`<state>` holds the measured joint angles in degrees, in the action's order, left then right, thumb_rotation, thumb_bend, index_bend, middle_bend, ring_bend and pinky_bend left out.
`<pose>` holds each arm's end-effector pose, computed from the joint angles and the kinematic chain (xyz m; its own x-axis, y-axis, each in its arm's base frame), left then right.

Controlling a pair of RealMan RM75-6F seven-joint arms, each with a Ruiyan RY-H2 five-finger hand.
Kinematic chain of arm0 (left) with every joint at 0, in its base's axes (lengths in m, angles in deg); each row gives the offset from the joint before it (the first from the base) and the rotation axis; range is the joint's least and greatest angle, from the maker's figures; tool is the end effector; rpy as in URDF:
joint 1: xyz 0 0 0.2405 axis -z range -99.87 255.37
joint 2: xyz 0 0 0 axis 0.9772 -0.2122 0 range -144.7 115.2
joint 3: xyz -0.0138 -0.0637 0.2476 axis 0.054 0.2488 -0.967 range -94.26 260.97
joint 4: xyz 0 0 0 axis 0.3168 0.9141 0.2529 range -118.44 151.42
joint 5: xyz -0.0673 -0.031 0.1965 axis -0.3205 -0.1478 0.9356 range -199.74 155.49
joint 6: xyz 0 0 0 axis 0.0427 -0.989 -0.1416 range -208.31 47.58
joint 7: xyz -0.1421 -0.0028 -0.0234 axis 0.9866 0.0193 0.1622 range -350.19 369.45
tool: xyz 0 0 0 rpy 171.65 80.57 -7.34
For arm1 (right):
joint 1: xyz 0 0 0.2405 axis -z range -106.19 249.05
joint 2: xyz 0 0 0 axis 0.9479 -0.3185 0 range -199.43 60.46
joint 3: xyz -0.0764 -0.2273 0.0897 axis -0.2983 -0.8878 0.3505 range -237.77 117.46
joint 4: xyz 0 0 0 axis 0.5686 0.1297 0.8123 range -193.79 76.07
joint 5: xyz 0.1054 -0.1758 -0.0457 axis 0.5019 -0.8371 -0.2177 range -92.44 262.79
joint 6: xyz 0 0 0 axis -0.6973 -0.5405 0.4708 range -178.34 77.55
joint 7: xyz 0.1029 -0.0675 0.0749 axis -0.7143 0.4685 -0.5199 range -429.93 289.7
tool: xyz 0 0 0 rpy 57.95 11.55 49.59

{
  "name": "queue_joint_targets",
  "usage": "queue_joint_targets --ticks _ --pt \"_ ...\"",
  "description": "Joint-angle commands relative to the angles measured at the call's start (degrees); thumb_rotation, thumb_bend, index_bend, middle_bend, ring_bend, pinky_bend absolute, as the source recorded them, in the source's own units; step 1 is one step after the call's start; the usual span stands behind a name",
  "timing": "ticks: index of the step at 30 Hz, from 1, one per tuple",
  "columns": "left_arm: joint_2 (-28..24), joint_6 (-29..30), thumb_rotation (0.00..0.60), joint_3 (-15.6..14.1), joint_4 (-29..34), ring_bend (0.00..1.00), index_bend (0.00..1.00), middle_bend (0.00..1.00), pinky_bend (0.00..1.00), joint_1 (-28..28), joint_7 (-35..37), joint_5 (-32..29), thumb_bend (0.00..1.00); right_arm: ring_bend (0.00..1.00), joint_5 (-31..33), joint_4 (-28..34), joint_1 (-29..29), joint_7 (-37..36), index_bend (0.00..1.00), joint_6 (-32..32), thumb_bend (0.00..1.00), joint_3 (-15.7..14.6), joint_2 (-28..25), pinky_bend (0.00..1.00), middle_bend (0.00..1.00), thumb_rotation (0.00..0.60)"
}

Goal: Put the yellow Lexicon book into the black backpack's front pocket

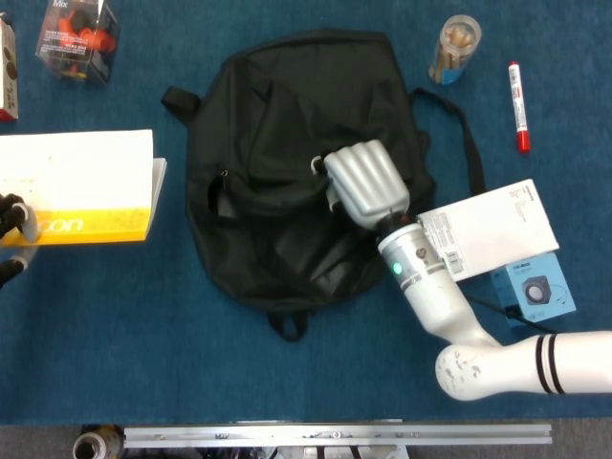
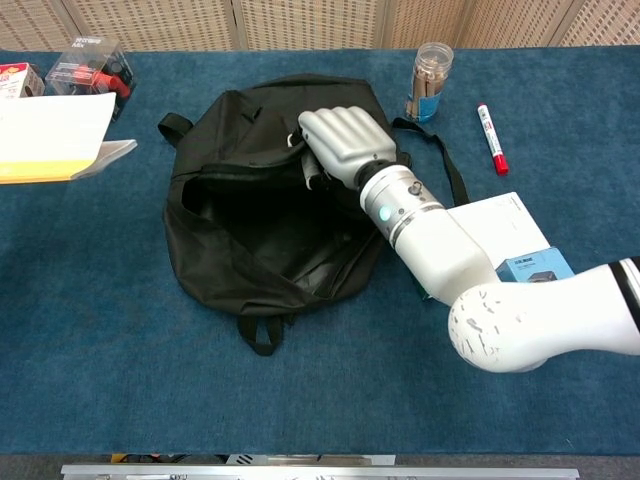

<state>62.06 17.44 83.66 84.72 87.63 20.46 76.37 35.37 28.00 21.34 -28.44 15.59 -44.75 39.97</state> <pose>-0.3115 0.1984 0.1315 0.3645 -0.1744 0.9147 0.8571 -0.3212 -0.4027 -0.0385 -0.3061 -0.0924 0.3902 -0.2522 0.8855 -0.8832 -0.3742 0.2826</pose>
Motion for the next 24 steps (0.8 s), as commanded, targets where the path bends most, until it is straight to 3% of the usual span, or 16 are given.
queue_joint_targets --ticks 1,14,24 --pt "-0.8 -0.1 0.6 -0.5 0.4 0.57 0.7 0.66 0.69 0.4 1.6 0.8 0.28 0.53 -0.4 -0.2 -0.2 -1.1 0.77 0.2 0.92 1.7 -0.6 0.64 0.59 0.6" --pt "-3.6 1.1 0.6 -3.1 -0.9 0.57 0.7 0.66 0.69 2.9 8.1 6.9 0.28 0.53 2.6 -2.5 -3.0 -2.5 0.77 1.6 0.92 8.3 2.3 0.66 0.59 0.6" --pt "-5.5 0.3 0.6 -4.8 2.6 0.57 0.69 0.66 0.69 5.9 10.6 11.3 0.28 0.53 4.7 -3.5 -5.9 -4.1 0.77 3.2 0.92 12.9 6.4 0.66 0.59 0.6"
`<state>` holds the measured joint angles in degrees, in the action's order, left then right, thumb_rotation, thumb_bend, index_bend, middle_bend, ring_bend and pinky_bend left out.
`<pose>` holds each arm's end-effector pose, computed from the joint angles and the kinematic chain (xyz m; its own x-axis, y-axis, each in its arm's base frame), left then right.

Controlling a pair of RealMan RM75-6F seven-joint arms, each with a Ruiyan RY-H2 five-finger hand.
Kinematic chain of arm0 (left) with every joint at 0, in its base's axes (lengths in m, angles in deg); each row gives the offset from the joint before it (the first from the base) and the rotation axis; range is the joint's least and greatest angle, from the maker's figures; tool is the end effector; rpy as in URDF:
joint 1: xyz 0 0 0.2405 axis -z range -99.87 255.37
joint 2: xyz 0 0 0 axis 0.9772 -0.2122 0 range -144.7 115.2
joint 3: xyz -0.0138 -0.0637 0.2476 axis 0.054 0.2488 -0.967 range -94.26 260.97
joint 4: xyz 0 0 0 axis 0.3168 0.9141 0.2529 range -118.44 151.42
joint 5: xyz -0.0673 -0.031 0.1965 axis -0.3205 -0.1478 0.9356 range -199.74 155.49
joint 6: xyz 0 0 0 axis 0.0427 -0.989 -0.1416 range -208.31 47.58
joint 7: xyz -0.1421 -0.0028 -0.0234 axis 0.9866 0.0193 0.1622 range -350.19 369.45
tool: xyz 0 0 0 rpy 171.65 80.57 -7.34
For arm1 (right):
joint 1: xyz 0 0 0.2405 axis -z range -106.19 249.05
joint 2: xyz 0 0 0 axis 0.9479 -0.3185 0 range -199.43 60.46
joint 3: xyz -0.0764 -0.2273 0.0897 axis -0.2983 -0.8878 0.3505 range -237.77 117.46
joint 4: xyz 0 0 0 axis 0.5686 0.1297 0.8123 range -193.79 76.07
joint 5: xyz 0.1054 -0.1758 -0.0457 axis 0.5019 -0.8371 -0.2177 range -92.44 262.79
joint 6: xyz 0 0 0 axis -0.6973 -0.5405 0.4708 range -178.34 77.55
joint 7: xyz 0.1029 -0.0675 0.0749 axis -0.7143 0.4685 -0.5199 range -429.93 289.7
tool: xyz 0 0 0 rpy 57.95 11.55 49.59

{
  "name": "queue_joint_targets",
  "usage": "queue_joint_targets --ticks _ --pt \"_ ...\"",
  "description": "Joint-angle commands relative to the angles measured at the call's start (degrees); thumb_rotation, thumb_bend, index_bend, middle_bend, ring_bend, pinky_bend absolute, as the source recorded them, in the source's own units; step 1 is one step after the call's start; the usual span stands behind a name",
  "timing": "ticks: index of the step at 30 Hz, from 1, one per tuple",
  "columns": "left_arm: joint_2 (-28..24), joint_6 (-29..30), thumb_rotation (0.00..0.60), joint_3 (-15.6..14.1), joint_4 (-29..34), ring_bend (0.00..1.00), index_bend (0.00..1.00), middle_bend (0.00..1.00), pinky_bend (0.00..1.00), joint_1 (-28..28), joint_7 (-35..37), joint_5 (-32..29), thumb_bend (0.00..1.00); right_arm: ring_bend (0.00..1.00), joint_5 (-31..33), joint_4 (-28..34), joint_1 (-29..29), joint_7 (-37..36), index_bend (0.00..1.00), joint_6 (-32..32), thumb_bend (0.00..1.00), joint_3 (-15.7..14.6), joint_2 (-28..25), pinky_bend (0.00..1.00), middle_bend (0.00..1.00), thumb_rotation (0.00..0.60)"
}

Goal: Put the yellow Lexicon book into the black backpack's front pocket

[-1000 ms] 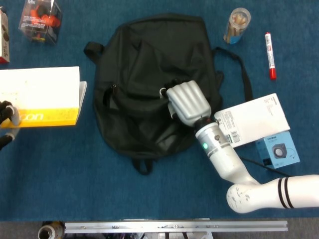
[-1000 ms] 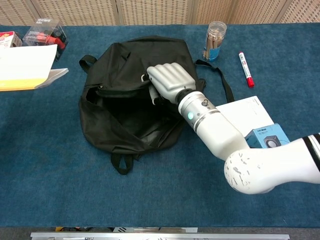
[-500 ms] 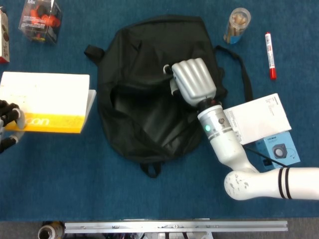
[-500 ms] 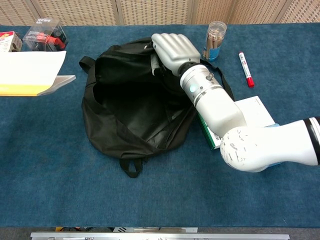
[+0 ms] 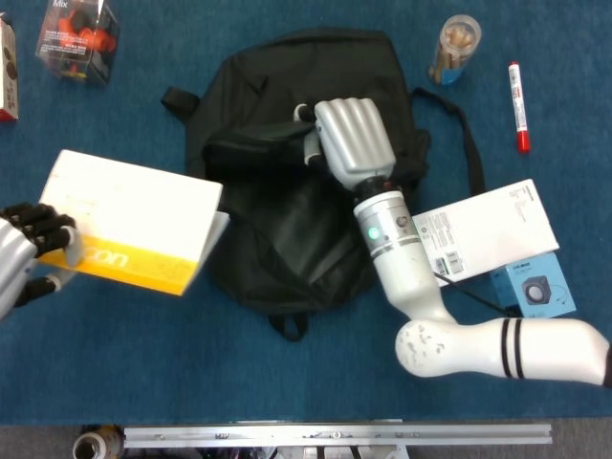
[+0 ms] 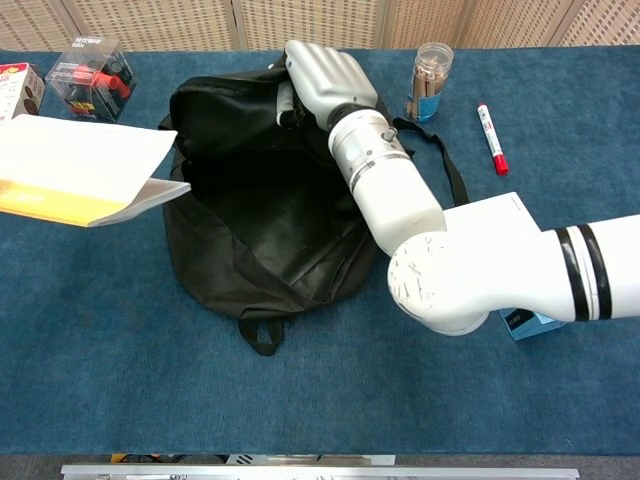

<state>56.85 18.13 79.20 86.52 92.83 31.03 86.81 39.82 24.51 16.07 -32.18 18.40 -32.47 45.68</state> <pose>-0.2842 0.2012 0.1359 0.2721 -0.0104 0.9622 0.7867 -0.5734 -0.2287 0.0121 -0.3352 -0.0809 0.1368 -0.2165 0.9666 -0.9655 -0.2475 0.0812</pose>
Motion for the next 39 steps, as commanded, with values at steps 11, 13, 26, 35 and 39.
queue_joint_targets --ticks 11,13,26,35,39 --pt "0.6 -4.3 0.6 -1.3 5.0 0.57 0.69 0.66 0.69 5.5 -3.0 5.6 0.28 0.53 -0.6 1.9 -1.6 -3.3 0.77 1.7 0.92 2.3 2.0 0.66 0.59 0.6" --pt "1.0 -5.1 0.6 -1.4 5.5 0.57 0.69 0.66 0.69 6.3 -3.1 6.1 0.28 0.53 -0.7 2.0 -1.6 -4.0 0.77 1.8 0.92 2.5 2.0 0.66 0.59 0.6" --pt "3.9 -8.7 0.6 -1.9 6.8 0.57 0.69 0.66 0.69 10.6 -3.6 7.9 0.28 0.53 -1.3 1.0 -2.3 -6.9 0.77 2.1 0.92 3.8 3.0 0.66 0.58 0.6" --pt "5.1 -11.0 0.6 -2.3 8.3 0.56 0.68 0.66 0.69 13.2 -4.0 8.6 0.28 0.53 -0.5 -2.1 -4.1 -8.1 0.77 1.8 0.92 5.5 4.9 0.66 0.57 0.6" --pt "6.7 -12.9 0.6 -2.0 8.1 0.56 0.68 0.66 0.69 14.7 -3.4 7.8 0.28 0.53 -0.7 -2.8 -4.6 -8.4 0.77 1.8 0.92 5.4 5.6 0.66 0.57 0.6"
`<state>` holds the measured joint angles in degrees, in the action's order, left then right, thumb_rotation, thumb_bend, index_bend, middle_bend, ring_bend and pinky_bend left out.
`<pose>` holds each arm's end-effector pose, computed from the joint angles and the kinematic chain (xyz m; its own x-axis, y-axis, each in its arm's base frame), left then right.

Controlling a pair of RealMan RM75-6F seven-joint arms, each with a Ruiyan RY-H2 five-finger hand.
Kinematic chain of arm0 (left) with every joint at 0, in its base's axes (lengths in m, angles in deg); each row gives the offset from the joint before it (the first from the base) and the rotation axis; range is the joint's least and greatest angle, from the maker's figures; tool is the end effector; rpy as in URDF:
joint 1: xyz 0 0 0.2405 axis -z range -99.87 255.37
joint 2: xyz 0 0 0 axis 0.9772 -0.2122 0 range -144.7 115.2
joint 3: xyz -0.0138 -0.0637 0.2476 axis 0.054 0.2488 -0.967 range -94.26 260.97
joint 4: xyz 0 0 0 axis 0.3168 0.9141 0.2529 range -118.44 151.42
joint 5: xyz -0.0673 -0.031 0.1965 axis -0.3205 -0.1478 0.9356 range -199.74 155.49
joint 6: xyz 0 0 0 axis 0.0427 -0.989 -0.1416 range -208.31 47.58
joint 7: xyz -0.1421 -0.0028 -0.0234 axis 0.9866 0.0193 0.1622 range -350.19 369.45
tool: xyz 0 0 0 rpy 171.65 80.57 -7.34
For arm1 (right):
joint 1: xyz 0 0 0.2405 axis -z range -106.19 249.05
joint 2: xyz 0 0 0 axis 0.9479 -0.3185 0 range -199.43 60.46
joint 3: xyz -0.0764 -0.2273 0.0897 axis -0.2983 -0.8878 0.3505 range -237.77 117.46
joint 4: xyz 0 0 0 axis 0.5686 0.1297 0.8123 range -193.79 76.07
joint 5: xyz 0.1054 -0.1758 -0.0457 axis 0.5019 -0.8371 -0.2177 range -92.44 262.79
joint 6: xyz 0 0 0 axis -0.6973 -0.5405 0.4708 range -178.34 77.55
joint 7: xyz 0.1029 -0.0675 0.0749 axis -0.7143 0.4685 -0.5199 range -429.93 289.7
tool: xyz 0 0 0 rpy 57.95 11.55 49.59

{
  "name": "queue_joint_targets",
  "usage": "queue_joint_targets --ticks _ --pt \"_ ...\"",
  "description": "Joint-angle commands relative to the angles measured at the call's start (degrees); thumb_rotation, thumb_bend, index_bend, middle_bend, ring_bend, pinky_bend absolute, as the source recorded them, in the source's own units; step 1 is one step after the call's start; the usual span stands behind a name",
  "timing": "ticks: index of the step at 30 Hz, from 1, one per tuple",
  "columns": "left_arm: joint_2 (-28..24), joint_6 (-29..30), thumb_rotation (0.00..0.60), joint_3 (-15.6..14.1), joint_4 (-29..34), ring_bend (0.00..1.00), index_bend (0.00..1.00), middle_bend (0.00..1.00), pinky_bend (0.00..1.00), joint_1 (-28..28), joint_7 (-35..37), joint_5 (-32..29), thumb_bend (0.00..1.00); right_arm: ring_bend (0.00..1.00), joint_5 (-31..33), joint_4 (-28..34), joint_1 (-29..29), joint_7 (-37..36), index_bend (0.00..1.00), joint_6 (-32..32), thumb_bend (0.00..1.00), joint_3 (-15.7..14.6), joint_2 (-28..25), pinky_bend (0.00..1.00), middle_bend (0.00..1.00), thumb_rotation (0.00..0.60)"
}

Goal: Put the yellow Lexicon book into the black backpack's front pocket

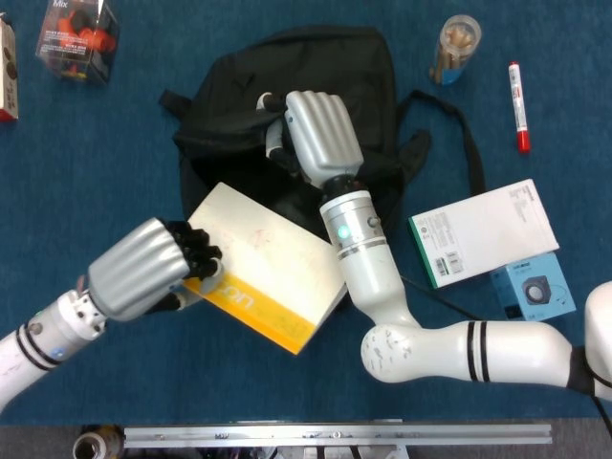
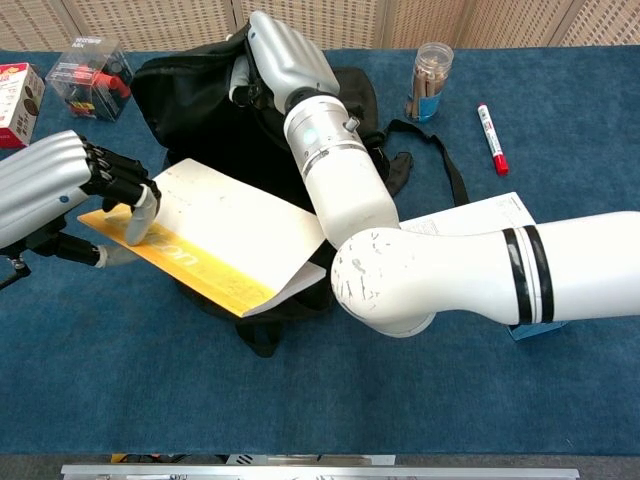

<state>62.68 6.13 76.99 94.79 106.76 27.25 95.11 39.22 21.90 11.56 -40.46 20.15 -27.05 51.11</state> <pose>-0.1978 0.2260 0.0573 0.2879 0.1810 0.9404 0.6040 -0.7964 -0.0316 0.0527 -0.3327 -0.0851 -0.0925 -0.2276 0.9694 -0.9645 -0.2212 -0.1440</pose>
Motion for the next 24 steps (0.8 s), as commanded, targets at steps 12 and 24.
queue_joint_targets --ticks 12,24 --pt "5.9 -3.8 0.6 1.9 -3.2 0.56 0.68 0.66 0.69 2.1 2.8 -6.5 0.28 0.53 0.0 -1.5 -0.7 -1.2 0.77 -0.4 0.92 0.4 1.1 0.66 0.57 0.6" --pt "10.7 -3.0 0.6 4.2 -6.1 0.55 0.66 0.65 0.69 -0.1 -1.8 -12.5 0.28 0.53 -1.1 -3.9 -1.7 -3.0 0.77 -0.1 0.92 1.0 2.9 0.66 0.57 0.6"
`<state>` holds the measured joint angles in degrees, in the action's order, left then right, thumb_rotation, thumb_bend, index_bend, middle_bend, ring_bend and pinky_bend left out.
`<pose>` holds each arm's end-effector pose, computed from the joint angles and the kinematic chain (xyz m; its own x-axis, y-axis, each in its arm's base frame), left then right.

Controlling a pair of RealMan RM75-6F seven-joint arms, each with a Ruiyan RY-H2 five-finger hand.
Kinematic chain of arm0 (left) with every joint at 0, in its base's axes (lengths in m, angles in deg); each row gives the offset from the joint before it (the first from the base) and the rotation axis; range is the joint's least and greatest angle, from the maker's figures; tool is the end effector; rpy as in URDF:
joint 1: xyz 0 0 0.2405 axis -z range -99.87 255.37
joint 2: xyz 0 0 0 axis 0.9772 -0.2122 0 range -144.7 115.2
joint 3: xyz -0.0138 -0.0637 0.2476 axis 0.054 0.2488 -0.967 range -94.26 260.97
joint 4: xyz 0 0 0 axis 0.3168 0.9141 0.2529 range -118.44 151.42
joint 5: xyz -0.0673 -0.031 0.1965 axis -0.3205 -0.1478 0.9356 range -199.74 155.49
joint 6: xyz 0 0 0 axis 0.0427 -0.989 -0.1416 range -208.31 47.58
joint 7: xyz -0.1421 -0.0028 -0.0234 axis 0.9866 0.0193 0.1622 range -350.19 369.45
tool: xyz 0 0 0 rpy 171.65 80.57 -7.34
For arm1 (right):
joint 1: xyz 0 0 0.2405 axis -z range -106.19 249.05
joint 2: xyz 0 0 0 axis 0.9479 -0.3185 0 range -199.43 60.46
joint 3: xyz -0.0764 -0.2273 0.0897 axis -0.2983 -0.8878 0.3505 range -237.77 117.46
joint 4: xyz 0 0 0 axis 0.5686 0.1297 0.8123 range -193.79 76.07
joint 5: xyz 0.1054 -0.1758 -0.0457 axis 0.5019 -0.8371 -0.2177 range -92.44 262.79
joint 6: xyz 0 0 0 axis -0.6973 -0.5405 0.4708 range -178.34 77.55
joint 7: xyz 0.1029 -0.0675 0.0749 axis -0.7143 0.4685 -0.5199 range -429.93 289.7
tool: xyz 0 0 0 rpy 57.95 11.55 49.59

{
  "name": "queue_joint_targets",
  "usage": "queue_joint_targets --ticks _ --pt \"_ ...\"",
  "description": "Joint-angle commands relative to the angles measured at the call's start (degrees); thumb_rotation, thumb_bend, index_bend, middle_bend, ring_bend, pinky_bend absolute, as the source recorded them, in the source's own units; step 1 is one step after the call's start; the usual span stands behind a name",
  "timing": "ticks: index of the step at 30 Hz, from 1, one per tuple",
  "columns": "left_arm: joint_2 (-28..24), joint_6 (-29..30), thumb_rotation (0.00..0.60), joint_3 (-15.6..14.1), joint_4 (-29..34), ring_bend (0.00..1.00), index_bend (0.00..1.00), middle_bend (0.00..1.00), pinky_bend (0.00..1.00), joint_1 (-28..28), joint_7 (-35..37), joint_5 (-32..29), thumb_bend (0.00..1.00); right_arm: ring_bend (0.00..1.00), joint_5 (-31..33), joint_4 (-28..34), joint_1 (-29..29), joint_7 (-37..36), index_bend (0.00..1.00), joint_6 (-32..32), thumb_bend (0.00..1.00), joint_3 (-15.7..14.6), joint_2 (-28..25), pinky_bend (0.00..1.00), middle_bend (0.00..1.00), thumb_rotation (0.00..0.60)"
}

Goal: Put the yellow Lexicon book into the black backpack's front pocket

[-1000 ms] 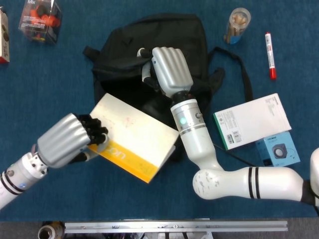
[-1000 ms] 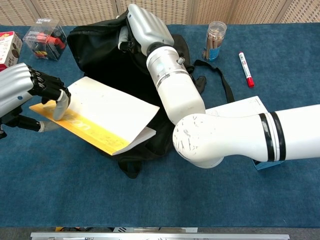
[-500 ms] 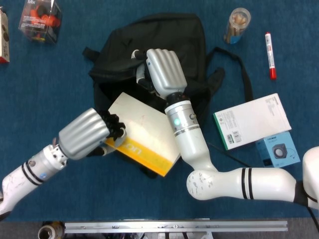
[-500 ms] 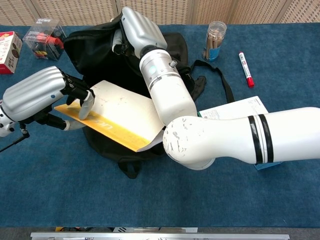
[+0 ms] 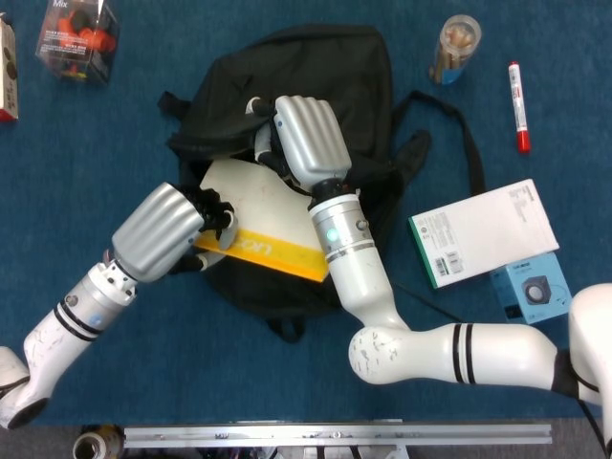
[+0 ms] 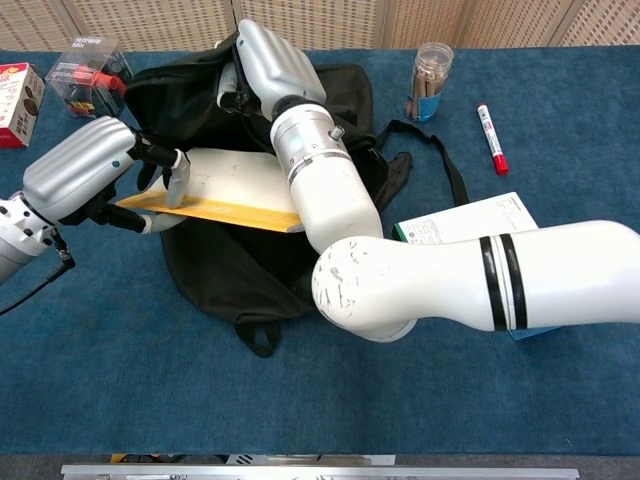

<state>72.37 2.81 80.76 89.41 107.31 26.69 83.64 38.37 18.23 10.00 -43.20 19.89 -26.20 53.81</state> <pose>-0.1956 0.2570 0.0207 0.1909 0.1600 0.9685 0.7356 -0.6766 -0.0332 0.0597 -0.3319 -0.0957 -0.1287 -0.2309 0.9644 -0.9599 -0.2153 -0.1796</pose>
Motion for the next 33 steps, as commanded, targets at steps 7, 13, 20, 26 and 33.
queue_joint_targets --ticks 7,13,20,26,33 --pt "1.5 0.6 0.6 -0.1 -0.4 0.55 0.66 0.65 0.69 -1.2 -4.1 -1.1 0.28 0.53 -0.7 -1.0 -0.4 -1.5 0.76 0.5 0.92 1.1 1.0 0.66 0.56 0.6" --pt "3.3 -0.1 0.6 0.8 0.0 0.55 0.65 0.65 0.69 -1.8 -9.2 -2.7 0.28 0.53 -1.4 -1.3 -0.6 -2.4 0.75 0.9 0.92 1.4 1.6 0.66 0.56 0.6" --pt "4.6 -1.9 0.6 1.9 1.8 0.55 0.65 0.64 0.69 -2.4 -15.6 -5.6 0.28 0.53 -1.3 -1.0 -0.5 -2.5 0.75 1.0 0.92 2.1 1.5 0.66 0.56 0.6" --pt "5.5 -3.1 0.6 2.4 2.6 0.55 0.65 0.64 0.69 -2.7 -20.2 -7.0 0.28 0.52 -1.3 -1.3 -0.7 -3.0 0.74 1.2 0.92 2.6 1.8 0.66 0.56 0.6" --pt "7.3 -3.0 0.6 1.9 1.7 0.55 0.64 0.64 0.69 -2.9 -25.0 -5.9 0.28 0.52 -1.6 -2.4 -1.0 -3.6 0.74 1.4 0.92 2.9 2.5 0.66 0.56 0.6"
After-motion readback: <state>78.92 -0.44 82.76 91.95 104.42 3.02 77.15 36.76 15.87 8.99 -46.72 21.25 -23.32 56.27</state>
